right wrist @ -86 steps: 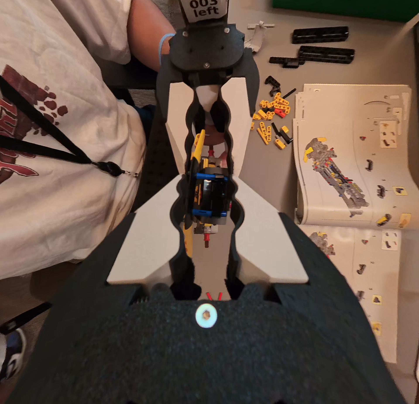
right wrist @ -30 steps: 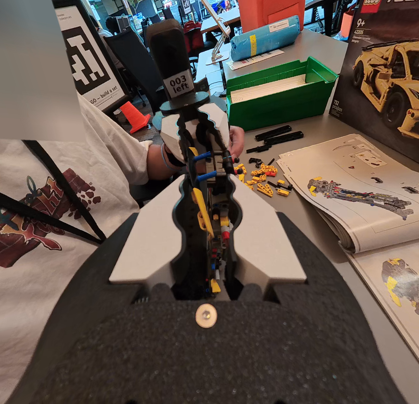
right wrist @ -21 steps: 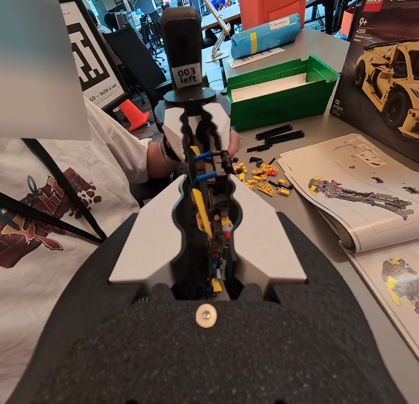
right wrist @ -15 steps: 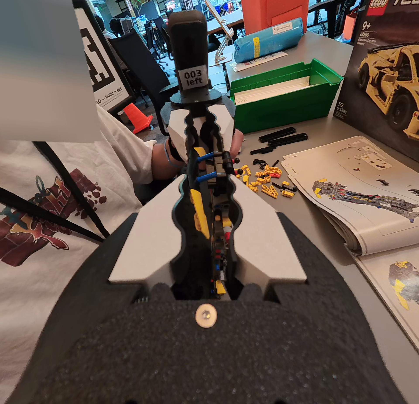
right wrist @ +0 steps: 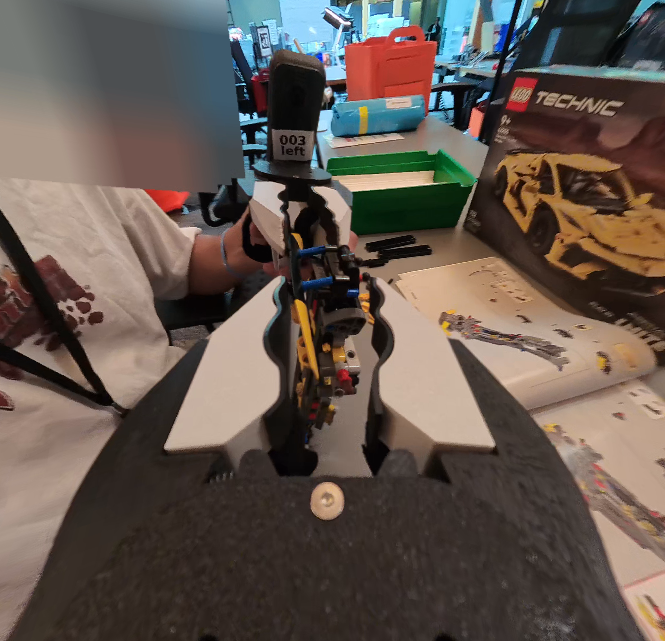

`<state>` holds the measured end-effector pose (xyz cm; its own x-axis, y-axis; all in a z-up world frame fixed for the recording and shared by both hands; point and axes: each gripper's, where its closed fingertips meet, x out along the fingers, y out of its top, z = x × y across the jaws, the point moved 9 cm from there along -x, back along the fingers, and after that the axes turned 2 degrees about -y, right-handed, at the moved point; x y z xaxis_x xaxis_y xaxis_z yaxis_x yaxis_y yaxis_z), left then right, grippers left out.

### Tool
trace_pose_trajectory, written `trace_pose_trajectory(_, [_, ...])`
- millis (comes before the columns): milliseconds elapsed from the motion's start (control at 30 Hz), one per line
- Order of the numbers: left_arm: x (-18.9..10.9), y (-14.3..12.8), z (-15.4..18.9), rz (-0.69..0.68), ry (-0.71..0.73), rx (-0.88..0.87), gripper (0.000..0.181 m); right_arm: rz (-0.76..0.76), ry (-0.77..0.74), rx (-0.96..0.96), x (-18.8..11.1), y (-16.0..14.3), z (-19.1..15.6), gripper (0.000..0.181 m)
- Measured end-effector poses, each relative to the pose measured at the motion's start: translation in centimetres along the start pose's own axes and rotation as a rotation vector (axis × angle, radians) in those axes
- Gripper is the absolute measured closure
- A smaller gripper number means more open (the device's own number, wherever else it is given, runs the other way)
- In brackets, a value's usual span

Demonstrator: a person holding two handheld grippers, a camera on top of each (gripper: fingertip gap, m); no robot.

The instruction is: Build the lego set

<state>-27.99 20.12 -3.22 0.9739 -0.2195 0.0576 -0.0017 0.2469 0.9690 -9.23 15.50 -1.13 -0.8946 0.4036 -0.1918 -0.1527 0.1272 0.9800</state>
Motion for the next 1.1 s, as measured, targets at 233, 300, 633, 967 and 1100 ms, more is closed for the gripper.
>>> trace_pose_trajectory(233, [0.1, 0.0, -0.1, 0.0, 0.002, -0.001, 0.153, 0.005, -0.104, -0.285, -0.4, 0.6, -1.8, 0.163])
trace_pose_trajectory(300, [0.1, 0.0, -0.1, -0.001, -0.004, -0.002, 0.153, -0.011, -0.097, -0.318, -0.3, 0.6, -2.3, 0.17])
trace_pose_trajectory(633, [0.2, 0.1, 0.1, -0.014, -0.014, 0.007, 0.153, -0.101, -0.084, -0.276, -0.1, 1.0, -2.3, 0.166])
trace_pose_trajectory(967, [0.2, 0.1, 0.4, -0.02, 0.001, 0.065, 0.153, -0.097, -0.041, -0.148, -0.1, 1.2, -1.7, 0.164])
trace_pose_trajectory(1100, [0.3, 0.1, 0.7, -0.019, -0.011, 0.069, 0.153, -0.072, -0.059, -0.111, -0.2, 1.0, -1.1, 0.139])
